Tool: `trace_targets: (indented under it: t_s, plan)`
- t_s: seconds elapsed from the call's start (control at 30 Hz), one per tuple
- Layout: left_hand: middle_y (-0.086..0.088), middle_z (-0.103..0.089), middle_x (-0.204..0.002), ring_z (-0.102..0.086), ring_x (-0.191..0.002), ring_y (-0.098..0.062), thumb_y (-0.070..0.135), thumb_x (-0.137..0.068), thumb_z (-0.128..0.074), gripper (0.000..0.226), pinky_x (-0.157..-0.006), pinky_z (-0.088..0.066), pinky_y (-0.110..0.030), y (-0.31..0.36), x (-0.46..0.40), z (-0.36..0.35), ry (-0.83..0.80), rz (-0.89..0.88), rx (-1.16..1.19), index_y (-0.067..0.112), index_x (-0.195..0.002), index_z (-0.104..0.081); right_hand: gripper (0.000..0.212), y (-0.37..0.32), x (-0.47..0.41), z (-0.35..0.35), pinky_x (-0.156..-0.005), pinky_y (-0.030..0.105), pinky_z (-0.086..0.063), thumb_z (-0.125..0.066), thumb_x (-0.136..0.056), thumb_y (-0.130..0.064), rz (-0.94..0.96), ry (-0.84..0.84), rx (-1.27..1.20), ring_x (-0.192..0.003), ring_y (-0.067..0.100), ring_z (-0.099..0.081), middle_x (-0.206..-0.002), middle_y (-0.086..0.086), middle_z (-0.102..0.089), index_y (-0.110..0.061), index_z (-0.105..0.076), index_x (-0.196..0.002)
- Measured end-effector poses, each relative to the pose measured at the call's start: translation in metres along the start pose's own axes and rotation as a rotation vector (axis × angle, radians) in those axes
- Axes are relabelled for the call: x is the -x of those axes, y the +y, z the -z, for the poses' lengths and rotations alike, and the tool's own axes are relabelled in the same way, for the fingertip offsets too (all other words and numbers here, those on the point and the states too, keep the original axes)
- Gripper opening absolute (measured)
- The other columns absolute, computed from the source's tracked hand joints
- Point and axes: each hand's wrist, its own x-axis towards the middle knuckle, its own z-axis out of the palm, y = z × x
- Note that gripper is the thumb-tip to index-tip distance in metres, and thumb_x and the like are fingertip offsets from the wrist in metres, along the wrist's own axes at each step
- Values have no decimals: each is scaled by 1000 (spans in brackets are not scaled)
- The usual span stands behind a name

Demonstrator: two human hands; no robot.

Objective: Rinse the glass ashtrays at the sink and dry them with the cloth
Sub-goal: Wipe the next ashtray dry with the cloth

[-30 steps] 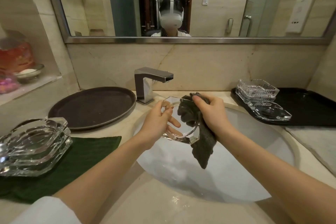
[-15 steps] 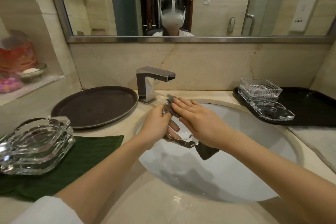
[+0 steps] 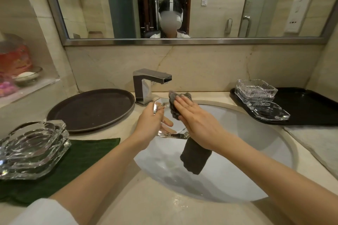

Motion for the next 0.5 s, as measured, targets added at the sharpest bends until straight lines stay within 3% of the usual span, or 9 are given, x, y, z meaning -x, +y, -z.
trace_targets:
  t_s: [0.13, 0.23, 0.3, 0.37, 0.5]
  plan:
    - [-4, -66, -67, -67, -54, -19, 20, -101, -36, 32, -65, -51, -32, -1, 4, -6, -12, -19, 8, 16, -132, -40, 50, 7, 0, 1, -109, 16, -5, -26, -102, -25, -105, -8, -117, -143, 8, -4, -157, 1, -10, -13, -13, -148]
    - [-12, -68, -86, -68, -72, -26, 22, -101, -37, 21, -76, -54, -42, -3, -1, -5, 109, 25, 87, 21, -119, -47, 51, -3, 9, 0, -109, 20, -12, -22, -99, -32, -140, 62, -175, -138, 5, -4, -154, 2, -18, -11, -22, -146]
    - [-16, -65, -105, -65, -92, -33, 24, -100, -39, 12, -86, -52, -52, -4, -4, -3, 185, 51, 136, 27, -107, -47, 58, -14, 15, -5, -109, 30, -22, -18, -95, -37, -117, 93, -161, -141, 18, -19, -149, 8, -33, -6, -35, -141]
    - [-16, -61, -114, -62, -100, -34, 22, -99, -39, 13, -89, -51, -53, -4, -4, -3, 232, 72, 166, 25, -110, -46, 57, -27, 19, -9, -106, 42, -31, -21, -93, -33, -69, 110, -124, -134, 30, -38, -137, 14, -50, -2, -51, -131]
    - [-7, -59, -114, -60, -100, -25, 14, -98, -43, 19, -88, -52, -48, -2, -2, -2, 221, 71, 277, 23, -114, -44, 52, -41, 20, -9, -103, 46, -19, -24, -93, -30, -34, 44, -50, -125, 30, -50, -128, 14, -58, -4, -58, -124]
